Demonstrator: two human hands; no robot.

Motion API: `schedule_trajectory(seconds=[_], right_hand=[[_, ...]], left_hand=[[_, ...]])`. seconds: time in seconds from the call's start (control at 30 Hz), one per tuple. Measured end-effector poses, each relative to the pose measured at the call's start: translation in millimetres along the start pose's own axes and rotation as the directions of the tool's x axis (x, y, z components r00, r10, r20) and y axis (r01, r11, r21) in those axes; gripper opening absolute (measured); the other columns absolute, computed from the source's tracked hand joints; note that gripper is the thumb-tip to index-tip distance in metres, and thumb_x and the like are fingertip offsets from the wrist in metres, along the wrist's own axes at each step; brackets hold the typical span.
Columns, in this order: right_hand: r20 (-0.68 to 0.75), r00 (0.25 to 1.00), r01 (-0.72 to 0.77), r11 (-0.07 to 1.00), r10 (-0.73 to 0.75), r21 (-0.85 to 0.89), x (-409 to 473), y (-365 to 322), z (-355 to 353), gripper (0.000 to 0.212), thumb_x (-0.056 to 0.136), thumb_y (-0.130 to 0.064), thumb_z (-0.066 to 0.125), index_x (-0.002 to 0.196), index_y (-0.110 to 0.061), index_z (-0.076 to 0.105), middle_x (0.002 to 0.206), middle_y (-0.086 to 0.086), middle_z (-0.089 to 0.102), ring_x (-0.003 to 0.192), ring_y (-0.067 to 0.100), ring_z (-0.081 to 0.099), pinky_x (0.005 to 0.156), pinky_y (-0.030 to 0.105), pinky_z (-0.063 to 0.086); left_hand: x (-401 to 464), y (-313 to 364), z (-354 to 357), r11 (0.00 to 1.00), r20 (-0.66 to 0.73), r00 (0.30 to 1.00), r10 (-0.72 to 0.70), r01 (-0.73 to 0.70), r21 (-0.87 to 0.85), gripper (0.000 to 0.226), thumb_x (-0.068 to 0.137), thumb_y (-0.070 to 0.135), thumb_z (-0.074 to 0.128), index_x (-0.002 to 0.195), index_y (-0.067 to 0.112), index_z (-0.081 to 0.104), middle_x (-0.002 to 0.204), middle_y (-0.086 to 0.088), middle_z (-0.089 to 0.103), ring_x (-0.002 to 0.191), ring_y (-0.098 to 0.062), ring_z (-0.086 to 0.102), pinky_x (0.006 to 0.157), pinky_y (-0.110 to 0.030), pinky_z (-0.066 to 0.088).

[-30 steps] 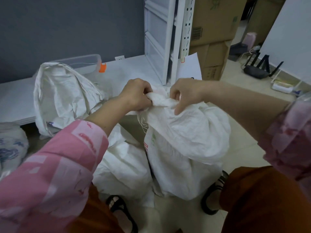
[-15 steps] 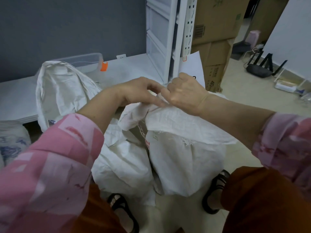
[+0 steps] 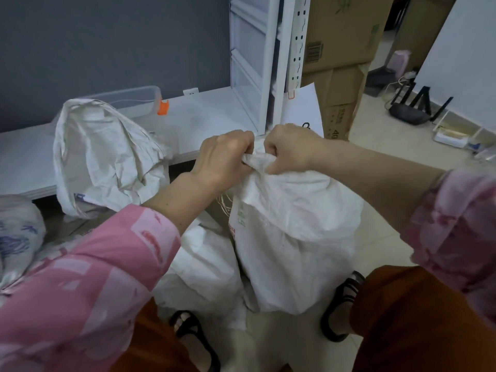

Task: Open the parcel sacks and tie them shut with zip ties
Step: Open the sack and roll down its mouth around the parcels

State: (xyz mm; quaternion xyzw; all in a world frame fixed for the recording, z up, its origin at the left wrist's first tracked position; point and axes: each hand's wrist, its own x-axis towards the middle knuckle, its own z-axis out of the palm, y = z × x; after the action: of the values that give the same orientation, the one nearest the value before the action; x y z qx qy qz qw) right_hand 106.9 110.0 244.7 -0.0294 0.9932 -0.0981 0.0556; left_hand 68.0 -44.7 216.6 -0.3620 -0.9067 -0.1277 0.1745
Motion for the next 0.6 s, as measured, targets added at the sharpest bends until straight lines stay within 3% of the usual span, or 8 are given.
schedule_trajectory(seconds=[0.07,0.13,0.23,0.33,0.43,0.5,0.57,0.6], right_hand=[[-0.152,0.972,0.117,0.933,-0.177,-0.340,0,0,4,0.018,0.071,-0.007,0.062,0.067,-0.014,0.045,0.073,0.005,0.057,0.067,0.024,0.048,0.059,0.031,0.034],[-0.237,0.856,0.179,0.693,-0.460,-0.698,-3,-1,11,0.020,0.057,0.003,0.066,0.064,-0.011,0.053,0.055,0.006,0.055,0.054,0.025,0.048,0.055,0.029,0.029],[-0.186,0.743,0.217,0.495,-0.643,-0.841,-5,5,23,0.026,0.064,0.008,0.038,0.067,-0.009,0.058,0.046,0.002,0.048,0.049,0.023,0.048,0.052,0.029,0.035],[-0.188,0.703,0.205,0.449,-0.686,-0.870,-6,2,24,0.037,0.070,0.006,0.023,0.065,-0.011,0.056,0.049,0.002,0.050,0.052,0.022,0.050,0.056,0.030,0.037],[-0.252,0.810,0.232,0.683,-0.530,-0.692,-7,-8,24,0.016,0.076,0.000,0.051,0.067,-0.012,0.054,0.061,0.005,0.058,0.063,0.025,0.056,0.062,0.031,0.034],[-0.146,0.971,0.156,0.963,-0.191,-0.222,-6,-6,8,0.015,0.083,-0.025,0.065,0.078,-0.016,0.054,0.088,0.005,0.063,0.085,0.025,0.057,0.072,0.032,0.041],[0.044,0.999,0.013,0.986,-0.021,0.169,-3,1,-11,0.039,0.071,-0.038,0.079,0.098,-0.018,0.058,0.102,-0.002,0.059,0.093,0.017,0.056,0.080,0.031,0.048],[0.045,0.999,-0.002,0.988,-0.005,0.157,-2,4,-16,0.046,0.068,-0.037,0.082,0.103,-0.017,0.059,0.104,-0.004,0.059,0.092,0.016,0.056,0.080,0.031,0.049]], left_hand=[[2,-2,-2,0.997,0.068,0.995,-0.070,0.073,-0.034,0.025,0.081,0.037,0.064,0.076,0.019,0.047,0.078,0.004,0.051,0.071,-0.023,0.051,0.062,-0.029,0.032],[10,-6,-14,0.973,0.249,0.961,-0.124,0.168,-0.161,0.022,0.075,0.034,0.073,0.080,0.022,0.056,0.089,0.006,0.053,0.078,-0.017,0.054,0.068,-0.028,0.039],[23,-13,-39,0.860,0.491,0.869,-0.062,0.296,-0.416,0.029,0.066,0.028,0.084,0.090,0.023,0.068,0.094,0.013,0.066,0.075,0.002,0.058,0.074,-0.019,0.043],[27,-11,-33,0.922,0.643,0.763,-0.058,0.289,-0.260,0.028,0.068,0.030,0.083,0.087,0.020,0.067,0.082,0.011,0.066,0.078,-0.008,0.060,0.072,-0.022,0.046],[23,-1,-10,0.973,0.500,0.859,-0.112,0.196,-0.119,0.018,0.076,0.027,0.072,0.072,0.016,0.058,0.071,0.002,0.058,0.073,-0.020,0.055,0.061,-0.028,0.043],[18,2,-4,0.997,0.325,0.943,-0.071,0.070,0.014,0.008,0.079,0.025,0.061,0.078,0.017,0.060,0.080,-0.001,0.064,0.079,-0.026,0.058,0.065,-0.033,0.045],[14,-1,-2,0.998,0.217,0.976,-0.021,0.009,0.056,0.008,0.079,0.022,0.058,0.084,0.018,0.061,0.085,-0.002,0.065,0.082,-0.027,0.057,0.065,-0.033,0.040],[11,-3,-1,0.999,0.187,0.982,-0.011,0.002,0.047,0.006,0.078,0.020,0.059,0.083,0.018,0.060,0.084,-0.002,0.064,0.081,-0.026,0.057,0.064,-0.031,0.036]])
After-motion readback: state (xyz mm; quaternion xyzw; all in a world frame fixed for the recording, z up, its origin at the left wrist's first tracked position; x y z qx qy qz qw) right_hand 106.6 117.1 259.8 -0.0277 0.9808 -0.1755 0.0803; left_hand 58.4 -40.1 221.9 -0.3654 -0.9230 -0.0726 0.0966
